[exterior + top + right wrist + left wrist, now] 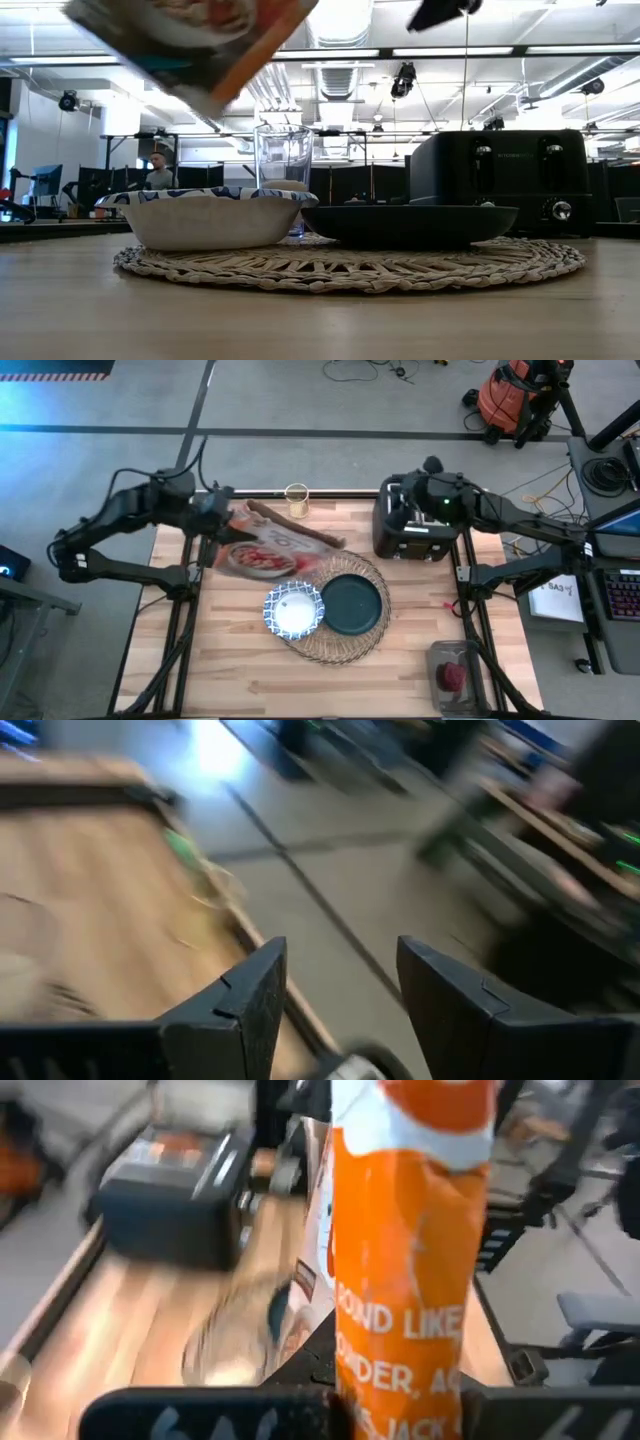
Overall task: Arrange a breakfast setting
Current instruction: Pour the cereal from the orange cereal box into the white bowl
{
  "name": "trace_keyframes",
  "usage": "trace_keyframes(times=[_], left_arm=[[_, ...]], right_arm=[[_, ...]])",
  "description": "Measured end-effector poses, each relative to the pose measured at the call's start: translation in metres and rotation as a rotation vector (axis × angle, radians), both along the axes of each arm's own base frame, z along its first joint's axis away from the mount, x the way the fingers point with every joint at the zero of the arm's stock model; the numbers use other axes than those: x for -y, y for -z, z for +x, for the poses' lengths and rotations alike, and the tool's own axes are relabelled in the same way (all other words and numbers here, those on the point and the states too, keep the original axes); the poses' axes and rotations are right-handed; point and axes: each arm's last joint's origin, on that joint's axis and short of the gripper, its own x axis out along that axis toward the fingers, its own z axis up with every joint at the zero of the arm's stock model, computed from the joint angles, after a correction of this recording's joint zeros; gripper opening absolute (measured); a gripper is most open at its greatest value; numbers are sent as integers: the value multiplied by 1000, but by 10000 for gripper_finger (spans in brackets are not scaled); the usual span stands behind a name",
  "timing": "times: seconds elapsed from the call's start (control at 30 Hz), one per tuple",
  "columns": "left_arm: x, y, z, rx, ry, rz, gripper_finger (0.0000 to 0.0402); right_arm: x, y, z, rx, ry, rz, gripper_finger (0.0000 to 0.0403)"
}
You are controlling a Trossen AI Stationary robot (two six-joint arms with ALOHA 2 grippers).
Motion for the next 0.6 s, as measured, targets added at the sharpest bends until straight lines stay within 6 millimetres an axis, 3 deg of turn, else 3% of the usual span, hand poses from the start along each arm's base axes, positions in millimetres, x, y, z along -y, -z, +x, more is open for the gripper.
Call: trace_keyframes(times=[0.23, 0.43, 0.6], left_arm=[[3, 8, -22, -263, -194, -168, 0], [5, 28, -29, -482, -309, -336, 0], [7, 36, -27, -592, -301, -459, 0]], right_arm=[[7, 24, 1, -106, 239, 68, 176], [13, 52, 6, -210, 321, 144, 171], [14, 58, 9, -228, 335, 153, 171]])
